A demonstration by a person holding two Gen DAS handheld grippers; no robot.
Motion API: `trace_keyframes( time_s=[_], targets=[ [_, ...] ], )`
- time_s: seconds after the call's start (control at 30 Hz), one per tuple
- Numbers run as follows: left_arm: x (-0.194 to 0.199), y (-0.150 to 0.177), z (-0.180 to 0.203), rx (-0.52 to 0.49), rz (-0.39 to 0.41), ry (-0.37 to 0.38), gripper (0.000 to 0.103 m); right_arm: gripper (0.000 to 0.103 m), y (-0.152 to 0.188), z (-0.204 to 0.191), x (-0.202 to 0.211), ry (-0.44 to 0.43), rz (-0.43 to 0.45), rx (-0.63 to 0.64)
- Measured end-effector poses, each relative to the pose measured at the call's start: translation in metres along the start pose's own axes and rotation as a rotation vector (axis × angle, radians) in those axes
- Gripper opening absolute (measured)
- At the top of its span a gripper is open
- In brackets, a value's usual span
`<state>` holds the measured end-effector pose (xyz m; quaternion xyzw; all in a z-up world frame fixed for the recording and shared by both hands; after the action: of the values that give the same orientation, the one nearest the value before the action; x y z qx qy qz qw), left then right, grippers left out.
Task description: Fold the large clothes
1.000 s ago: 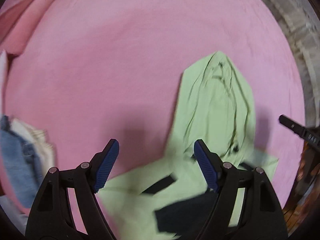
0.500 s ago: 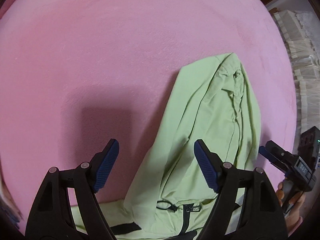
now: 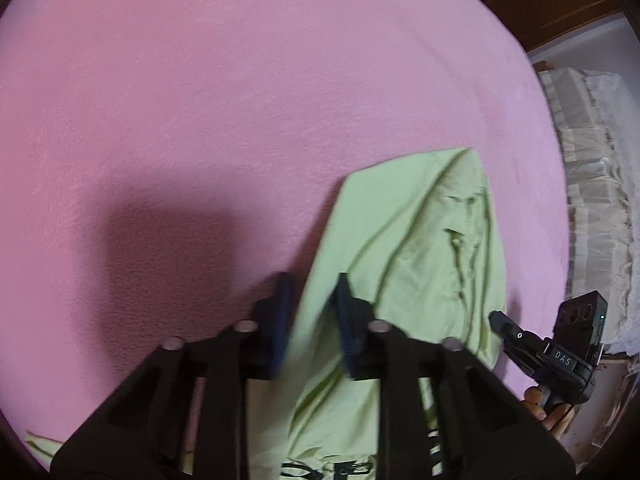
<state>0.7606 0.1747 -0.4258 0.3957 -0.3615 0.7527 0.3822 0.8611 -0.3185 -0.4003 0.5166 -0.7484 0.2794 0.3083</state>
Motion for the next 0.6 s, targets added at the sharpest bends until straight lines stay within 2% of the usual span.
trace_keyframes(
  time_s=[0.13, 0.2, 0.27, 0.33, 0.5, 0.53, 0.6],
  targets=[
    [0.013, 0.008, 0.009, -0.076, 0.026, 0.101, 0.005, 0.005, 0.006, -0.015, 0.024, -0.233, 0.068, 0.041],
    [0.027, 0.011, 0.006, -0.074, 0.001, 0.163, 0.005, 0.005, 0.008, -0.023, 0.036, -0.323, 0.066, 0.059],
    [0.043, 0.013, 0.004, -0.086, 0.002, 0.208, 0.005, 0.005, 0.009, -0.037, 0.055, -0.390, 0.044, 0.151],
    [0.071, 0.018, 0.004, -0.130, -0.001, 0.267, 0.004, 0.005, 0.011, -0.053, 0.075, -0.397, 0.006, 0.271],
    [0.124, 0.039, 0.003, -0.200, -0.046, 0.365, 0.003, 0.005, 0.022, -0.076, 0.121, -0.413, -0.055, 0.380],
    [0.135, 0.041, 0.002, -0.211, -0.052, 0.360, 0.003, 0.005, 0.027, -0.081, 0.129, -0.395, -0.061, 0.411],
    [0.142, 0.051, 0.002, -0.235, -0.075, 0.304, 0.003, 0.004, 0.038, -0.095, 0.143, -0.385, -0.086, 0.475]
  ],
)
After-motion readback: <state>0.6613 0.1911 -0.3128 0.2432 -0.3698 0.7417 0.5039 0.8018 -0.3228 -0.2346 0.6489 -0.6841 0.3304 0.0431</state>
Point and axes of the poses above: each gripper's, at about its wrist camera, not at the fingertips, and x roughly against the way its jaws point, z to its right, y to its underside, the point moved 1 cm from there along -x, roughly the way its jaws point, and after that the axes turned 8 degrees about z, right-handed, at the moved point
